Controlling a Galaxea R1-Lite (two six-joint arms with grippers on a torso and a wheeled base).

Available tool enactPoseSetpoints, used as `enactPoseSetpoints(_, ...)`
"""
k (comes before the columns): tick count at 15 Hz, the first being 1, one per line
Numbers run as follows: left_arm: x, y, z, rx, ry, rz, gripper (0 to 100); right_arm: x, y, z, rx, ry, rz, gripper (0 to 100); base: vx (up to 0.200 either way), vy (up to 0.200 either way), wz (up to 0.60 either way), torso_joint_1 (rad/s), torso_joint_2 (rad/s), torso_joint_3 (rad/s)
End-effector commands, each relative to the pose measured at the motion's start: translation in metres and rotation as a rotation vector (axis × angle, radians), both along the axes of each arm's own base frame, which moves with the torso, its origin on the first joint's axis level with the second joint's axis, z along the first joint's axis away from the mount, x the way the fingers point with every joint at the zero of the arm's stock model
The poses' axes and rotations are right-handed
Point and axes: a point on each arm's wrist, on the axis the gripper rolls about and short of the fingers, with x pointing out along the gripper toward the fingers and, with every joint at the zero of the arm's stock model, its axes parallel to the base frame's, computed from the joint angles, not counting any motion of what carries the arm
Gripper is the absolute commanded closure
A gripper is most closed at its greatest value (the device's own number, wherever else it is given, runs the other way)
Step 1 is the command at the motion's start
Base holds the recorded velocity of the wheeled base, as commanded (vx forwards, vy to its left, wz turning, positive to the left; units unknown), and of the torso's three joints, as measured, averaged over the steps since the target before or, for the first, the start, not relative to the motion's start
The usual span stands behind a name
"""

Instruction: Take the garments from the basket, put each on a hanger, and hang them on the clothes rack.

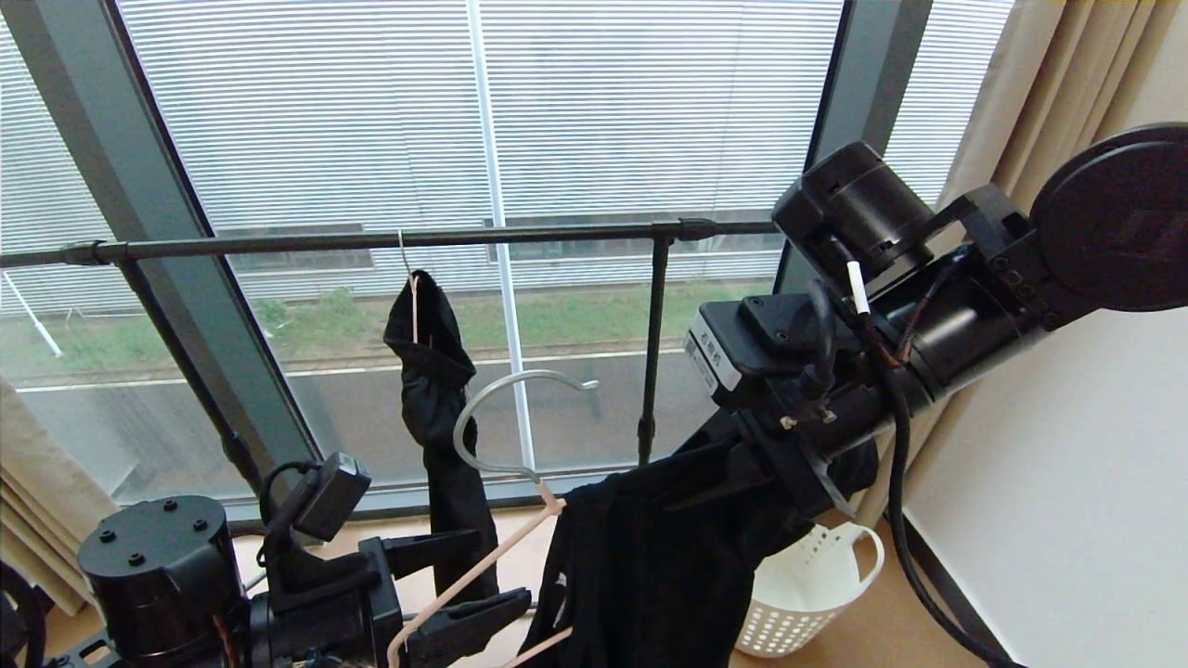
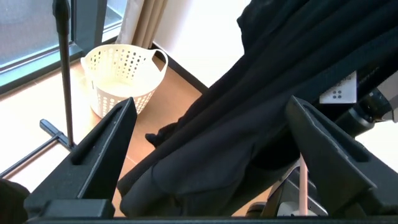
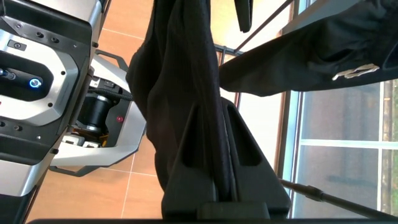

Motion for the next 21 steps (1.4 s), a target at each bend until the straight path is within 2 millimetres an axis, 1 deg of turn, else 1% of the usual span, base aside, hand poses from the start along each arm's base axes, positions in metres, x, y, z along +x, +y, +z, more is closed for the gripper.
enactPoseSetpoints(1,-0.001,0.0,-0.002,0.006,0.004,-0.001,0,-0.001,-0.001,0.004,0.01,-0.01,0.0,100,0.0,0.0,0.0,0.0,0.0,0.0)
enactPoseSetpoints(6,-0.006,0.001,-0.005,0.038,-0.024,-0.047,0,0.004,-0.005,0.012,0.035,-0.026,-0.023,100,0.0,0.0,0.0,0.0,0.0,0.0)
enactPoseSetpoints(8,-0.005,0.001,-0.01,0.062,-0.025,-0.053,0,0.004,-0.004,0.016,0.067,-0.011,-0.011,100,0.0,0.0,0.0,0.0,0.0,0.0)
enactPoseSetpoints(11,-0.006,0.001,-0.01,0.069,-0.033,-0.058,0,0.006,-0.004,0.015,0.067,-0.006,-0.015,100,0.0,0.0,0.0,0.0,0.0,0.0)
enactPoseSetpoints(13,-0.007,0.0,-0.011,0.073,-0.028,-0.062,0,0.011,-0.004,0.014,0.074,-0.013,-0.024,100,0.0,0.0,0.0,0.0,0.0,0.0)
enactPoseSetpoints(21,-0.01,-0.003,-0.013,0.095,-0.054,-0.091,0,0.013,-0.003,0.018,0.1,-0.029,-0.035,100,0.0,0.0,0.0,0.0,0.0,0.0)
